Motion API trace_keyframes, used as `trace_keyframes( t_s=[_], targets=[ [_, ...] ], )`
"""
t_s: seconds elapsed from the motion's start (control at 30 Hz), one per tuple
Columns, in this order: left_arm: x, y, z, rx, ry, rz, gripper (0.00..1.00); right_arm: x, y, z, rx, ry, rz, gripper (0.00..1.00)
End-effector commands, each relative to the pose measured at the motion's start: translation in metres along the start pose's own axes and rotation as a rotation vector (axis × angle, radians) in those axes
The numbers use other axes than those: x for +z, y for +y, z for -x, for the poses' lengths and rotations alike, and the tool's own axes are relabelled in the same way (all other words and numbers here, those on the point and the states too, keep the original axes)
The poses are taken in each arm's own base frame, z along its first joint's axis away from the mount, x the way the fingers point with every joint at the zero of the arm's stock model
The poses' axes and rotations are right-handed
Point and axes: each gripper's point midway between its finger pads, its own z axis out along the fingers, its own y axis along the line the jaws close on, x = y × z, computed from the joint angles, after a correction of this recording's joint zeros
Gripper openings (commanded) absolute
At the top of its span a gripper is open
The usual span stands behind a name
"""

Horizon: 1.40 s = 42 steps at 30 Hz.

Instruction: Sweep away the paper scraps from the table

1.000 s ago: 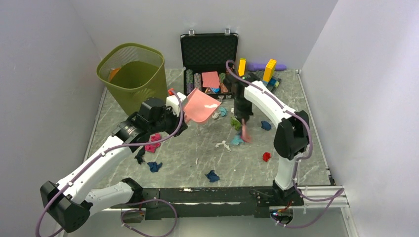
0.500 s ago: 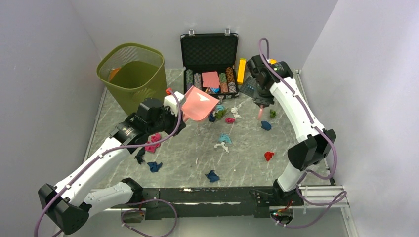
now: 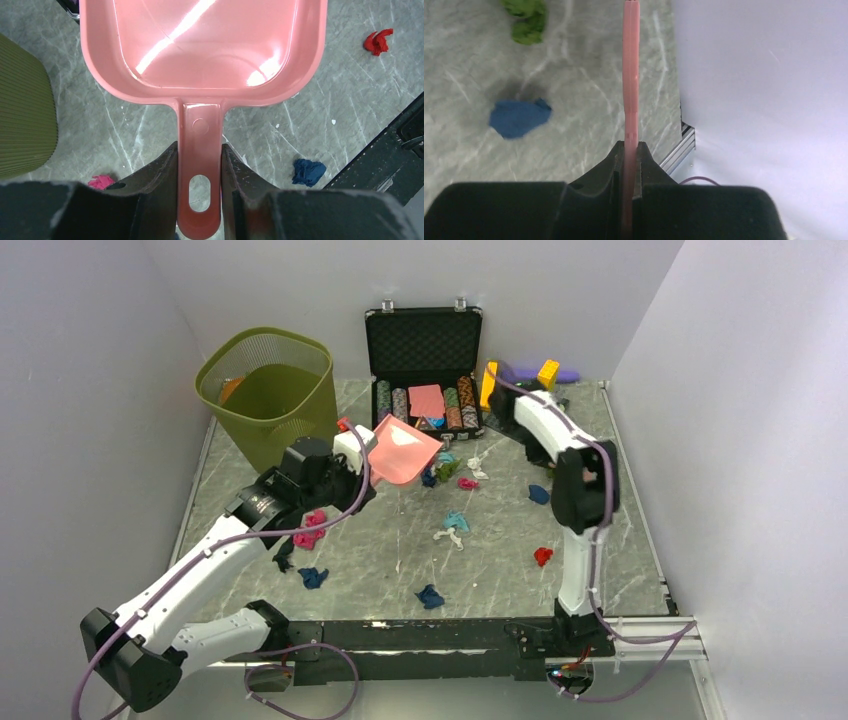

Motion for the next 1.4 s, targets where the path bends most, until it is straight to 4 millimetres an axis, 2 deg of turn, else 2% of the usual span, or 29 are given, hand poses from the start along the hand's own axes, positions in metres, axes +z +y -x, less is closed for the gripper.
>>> trace_keyframes(
  t_s=[0.0, 0.07, 0.13, 0.17, 0.23, 0.3, 0.33, 0.4, 0.5, 0.6, 0.7, 0.83, 0.9, 0.97, 1.13, 1.3, 1.37],
  targets=[
    [0.004, 0.007, 0.013, -0.001, -0.024, 0.019, 0.00, 0.025, 0.052, 0.009, -0.252, 0.013, -0.002, 0.00],
    [0.005, 0.009, 0.012, -0.007, -0.016, 0.021, 0.00, 0.008, 0.088, 0.008, -0.265, 0.006, 0.171, 0.00],
    [0.005, 0.011, 0.012, -0.013, -0.016, 0.026, 0.00, -0.024, 0.114, 0.009, -0.223, 0.002, 0.359, 0.00],
    [0.005, 0.012, 0.012, -0.013, -0.019, 0.026, 0.00, -0.049, 0.130, 0.008, -0.195, 0.012, 0.499, 0.00],
    [0.005, 0.012, 0.012, -0.015, -0.021, 0.023, 0.00, -0.102, 0.147, 0.020, -0.114, -0.037, 0.760, 0.00],
    [0.006, 0.011, 0.011, -0.017, -0.020, 0.017, 0.00, -0.157, 0.152, 0.038, -0.019, -0.126, 1.012, 0.00],
    [0.006, 0.010, 0.011, -0.017, -0.018, 0.015, 0.00, -0.176, 0.146, 0.043, 0.026, -0.153, 1.092, 0.00],
    [0.006, 0.011, 0.010, -0.018, -0.013, 0.014, 0.00, -0.194, 0.127, 0.053, 0.107, -0.175, 1.170, 0.00],
    [0.005, 0.011, 0.011, -0.017, -0.017, 0.015, 0.00, -0.186, 0.091, 0.061, 0.180, -0.191, 1.078, 0.00],
    [0.002, 0.012, 0.012, -0.017, -0.031, 0.022, 0.00, -0.169, 0.055, 0.054, 0.197, -0.204, 0.908, 0.00],
    [0.000, 0.012, 0.014, -0.018, -0.041, 0.026, 0.00, -0.144, 0.019, 0.034, 0.217, -0.178, 0.703, 0.00],
    [-0.002, 0.011, 0.015, -0.017, -0.047, 0.024, 0.00, -0.099, -0.028, 0.001, 0.253, -0.140, 0.358, 0.00],
    [-0.002, 0.011, 0.015, -0.018, -0.048, 0.023, 0.00, -0.080, -0.033, -0.017, 0.250, -0.112, 0.266, 0.00],
    [-0.003, 0.011, 0.016, -0.017, -0.050, 0.020, 0.00, -0.068, -0.030, -0.033, 0.256, -0.072, 0.228, 0.00],
    [-0.001, 0.008, 0.013, -0.020, -0.042, 0.004, 0.00, -0.045, -0.027, -0.077, 0.262, 0.011, 0.162, 0.00],
    [-0.002, 0.009, 0.013, -0.018, -0.044, 0.011, 0.00, -0.034, -0.033, -0.124, 0.267, 0.067, 0.166, 0.00],
    [-0.002, 0.010, 0.013, -0.019, -0.041, 0.014, 0.00, -0.033, -0.022, -0.149, 0.255, 0.134, 0.210, 0.00]
  ],
)
